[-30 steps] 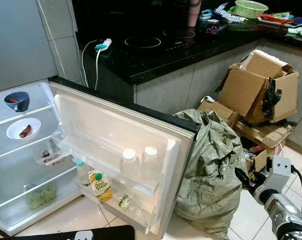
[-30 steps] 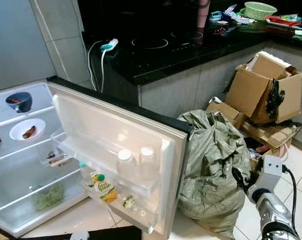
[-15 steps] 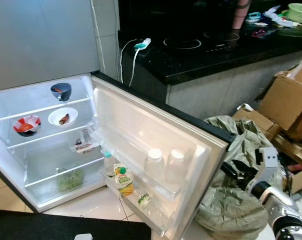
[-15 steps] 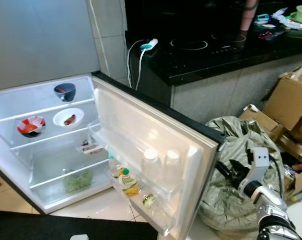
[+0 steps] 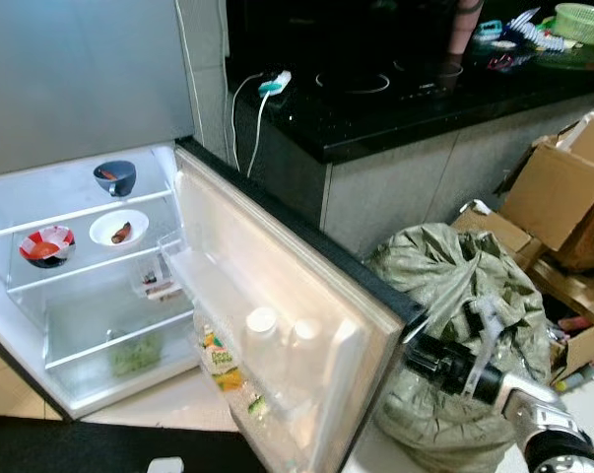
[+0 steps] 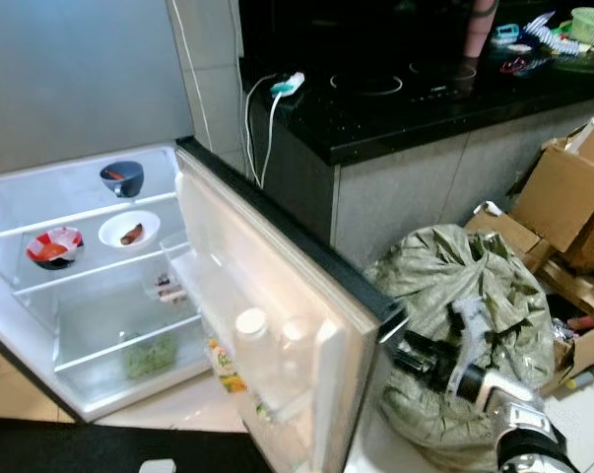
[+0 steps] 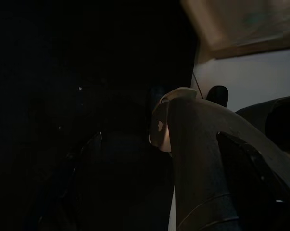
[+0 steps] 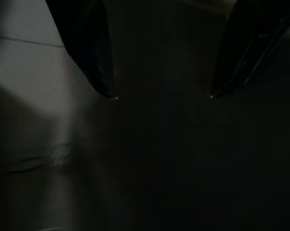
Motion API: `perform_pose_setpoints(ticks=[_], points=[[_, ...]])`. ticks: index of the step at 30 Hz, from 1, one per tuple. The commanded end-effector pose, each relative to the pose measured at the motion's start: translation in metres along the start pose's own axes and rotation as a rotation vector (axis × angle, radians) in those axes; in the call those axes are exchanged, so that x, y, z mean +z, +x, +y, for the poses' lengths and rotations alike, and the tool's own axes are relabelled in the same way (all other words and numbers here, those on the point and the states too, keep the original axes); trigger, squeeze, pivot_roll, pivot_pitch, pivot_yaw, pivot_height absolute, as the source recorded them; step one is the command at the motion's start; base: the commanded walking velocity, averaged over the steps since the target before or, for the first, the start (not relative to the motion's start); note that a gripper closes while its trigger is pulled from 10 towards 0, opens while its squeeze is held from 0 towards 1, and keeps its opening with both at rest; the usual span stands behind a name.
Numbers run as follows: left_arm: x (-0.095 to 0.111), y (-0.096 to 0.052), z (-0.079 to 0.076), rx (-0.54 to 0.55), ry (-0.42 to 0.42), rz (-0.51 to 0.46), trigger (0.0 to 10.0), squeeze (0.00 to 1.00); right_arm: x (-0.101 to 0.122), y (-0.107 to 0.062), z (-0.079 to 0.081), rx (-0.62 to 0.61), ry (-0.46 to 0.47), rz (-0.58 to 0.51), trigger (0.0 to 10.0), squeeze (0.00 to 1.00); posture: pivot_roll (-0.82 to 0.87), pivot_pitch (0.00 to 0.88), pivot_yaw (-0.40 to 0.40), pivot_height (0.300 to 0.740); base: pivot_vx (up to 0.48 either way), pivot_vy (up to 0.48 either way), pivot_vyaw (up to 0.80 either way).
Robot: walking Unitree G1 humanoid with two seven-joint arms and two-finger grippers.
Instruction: Restocking fridge
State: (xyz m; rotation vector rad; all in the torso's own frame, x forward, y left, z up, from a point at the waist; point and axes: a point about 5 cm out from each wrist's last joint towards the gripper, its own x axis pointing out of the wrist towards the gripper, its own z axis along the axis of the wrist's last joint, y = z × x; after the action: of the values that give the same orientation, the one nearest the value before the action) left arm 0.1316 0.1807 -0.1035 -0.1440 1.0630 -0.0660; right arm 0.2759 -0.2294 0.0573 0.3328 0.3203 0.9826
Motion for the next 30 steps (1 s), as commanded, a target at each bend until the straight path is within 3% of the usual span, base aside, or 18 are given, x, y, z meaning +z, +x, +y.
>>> perform_pose_setpoints(ticks=[1, 7, 13, 25, 30], points=[[-0.007, -0.002, 0.002, 0.002, 0.012, 0.030, 10.0, 0.00, -0.001, 0.006, 0.008, 0.089, 0.009, 0.010, 10.0, 0.00, -0.05, 0.022, -0.005, 0.740, 0.000, 0.000, 0.00], [-0.008, -0.002, 0.001, -0.002, 0.018, 0.034, 10.0, 0.00, -0.002, 0.037, 0.026, 0.182, -0.081, 0.032, 10.0, 0.00, -0.06, 0.022, -0.008, 0.740, 0.000, 0.000, 0.20], [-0.009, -0.001, -0.001, -0.008, 0.020, 0.034, 10.0, 0.00, -0.009, 0.042, 0.029, 0.179, -0.059, 0.061, 10.0, 0.00, -0.06, 0.023, -0.010, 0.740, 0.000, 0.000, 0.74], [-0.011, -0.001, -0.002, -0.010, 0.023, 0.042, 10.0, 0.00, -0.018, 0.054, 0.038, 0.150, -0.103, 0.110, 10.0, 0.00, -0.06, 0.023, -0.012, 0.740, 0.000, 0.000, 0.00], [-0.011, -0.001, -0.003, -0.011, 0.023, 0.041, 10.0, 0.00, -0.020, 0.057, 0.040, 0.153, -0.097, 0.108, 10.0, 0.00, -0.06, 0.023, -0.013, 0.740, 0.000, 0.000, 0.59]])
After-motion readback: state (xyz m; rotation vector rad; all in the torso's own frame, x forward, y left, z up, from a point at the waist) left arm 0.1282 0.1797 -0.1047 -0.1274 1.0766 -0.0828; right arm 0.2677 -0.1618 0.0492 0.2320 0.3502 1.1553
